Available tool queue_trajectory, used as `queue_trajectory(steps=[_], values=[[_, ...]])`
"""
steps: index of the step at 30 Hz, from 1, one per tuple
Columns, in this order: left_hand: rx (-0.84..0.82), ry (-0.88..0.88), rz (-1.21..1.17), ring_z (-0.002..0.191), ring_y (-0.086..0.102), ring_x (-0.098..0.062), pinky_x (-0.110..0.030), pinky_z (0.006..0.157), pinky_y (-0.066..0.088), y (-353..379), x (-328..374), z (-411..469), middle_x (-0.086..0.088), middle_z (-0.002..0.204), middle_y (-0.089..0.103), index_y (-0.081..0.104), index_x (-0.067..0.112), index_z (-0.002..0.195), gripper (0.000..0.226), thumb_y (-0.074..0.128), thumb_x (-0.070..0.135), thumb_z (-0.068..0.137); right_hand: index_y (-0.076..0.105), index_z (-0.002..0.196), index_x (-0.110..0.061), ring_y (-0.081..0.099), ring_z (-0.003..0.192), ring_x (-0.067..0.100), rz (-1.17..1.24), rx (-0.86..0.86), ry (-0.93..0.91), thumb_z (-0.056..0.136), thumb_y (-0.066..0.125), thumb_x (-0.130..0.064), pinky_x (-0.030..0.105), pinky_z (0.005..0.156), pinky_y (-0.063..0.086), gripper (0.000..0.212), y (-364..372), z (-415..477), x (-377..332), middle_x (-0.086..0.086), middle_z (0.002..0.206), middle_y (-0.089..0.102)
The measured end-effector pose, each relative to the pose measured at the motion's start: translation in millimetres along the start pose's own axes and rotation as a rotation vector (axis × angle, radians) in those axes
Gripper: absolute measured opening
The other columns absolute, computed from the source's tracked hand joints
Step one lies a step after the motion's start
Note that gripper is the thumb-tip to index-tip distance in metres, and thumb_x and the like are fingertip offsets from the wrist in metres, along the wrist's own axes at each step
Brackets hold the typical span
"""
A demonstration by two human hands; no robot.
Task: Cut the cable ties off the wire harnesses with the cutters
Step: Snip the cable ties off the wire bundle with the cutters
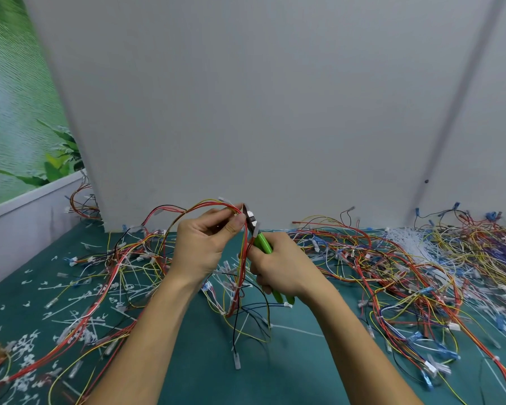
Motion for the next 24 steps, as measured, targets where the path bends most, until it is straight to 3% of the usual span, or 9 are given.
queue_trajectory(steps=[10, 15, 18, 21, 24], values=[[0.15, -0.108, -0.018, 0.082, 0.071, -0.007, -0.018, 0.071, 0.054, -11, -13, -1, -0.002, 0.093, 0.08, 0.083, 0.024, 0.092, 0.025, 0.087, 0.033, 0.068, 0.046, 0.073, -0.017, 0.05, 0.045, 0.021, 0.043, 0.033, 0.002, 0.101, 0.05, -0.025, 0.04, 0.051, 0.051, 0.029, 2, 2, 1, 0.006, 0.061, 0.047], [0.185, -0.17, -0.015, 0.083, 0.073, -0.009, -0.018, 0.075, 0.055, -11, -20, -4, -0.003, 0.096, 0.08, 0.08, 0.012, 0.104, 0.03, 0.083, 0.026, 0.077, 0.05, 0.074, -0.017, 0.05, 0.046, 0.019, 0.04, 0.041, 0.006, 0.102, 0.051, -0.028, 0.039, 0.051, 0.051, 0.03, 1, 2, 1, 0.004, 0.061, 0.049], [0.215, -0.162, -0.01, 0.093, 0.075, -0.013, -0.018, 0.078, 0.056, -5, -19, -8, 0.001, 0.098, 0.08, 0.082, 0.025, 0.098, 0.013, 0.077, 0.018, 0.087, 0.054, 0.079, -0.012, 0.051, 0.048, 0.02, 0.045, 0.031, 0.016, 0.101, 0.053, -0.026, 0.038, 0.051, 0.052, 0.026, 1, 1, 1, 0.006, 0.064, 0.05], [0.224, -0.091, 0.07, 0.093, 0.075, -0.008, -0.015, 0.076, 0.055, -1, -9, -9, 0.01, 0.094, 0.079, 0.08, 0.045, 0.084, 0.03, 0.074, 0.017, 0.092, 0.054, 0.079, -0.012, 0.052, 0.047, 0.021, 0.061, 0.014, 0.027, 0.1, 0.053, -0.024, 0.034, 0.049, 0.051, 0.024, 1, 1, 1, 0.007, 0.064, 0.051], [0.217, -0.049, 0.108, 0.088, 0.074, -0.004, -0.014, 0.073, 0.055, -1, -3, -9, 0.011, 0.09, 0.078, 0.079, 0.049, 0.082, 0.036, 0.072, 0.016, 0.093, 0.055, 0.08, -0.011, 0.052, 0.047, 0.021, 0.079, -0.008, 0.04, 0.099, 0.054, -0.022, 0.032, 0.049, 0.05, 0.022, 2, 0, 1, 0.008, 0.063, 0.051]])
Point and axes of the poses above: each hand's wrist, its own z-axis towards the middle knuckle, its own y-axis out of the palm, x = y × z, the point moved 10 cm from there along z, towards the middle knuckle
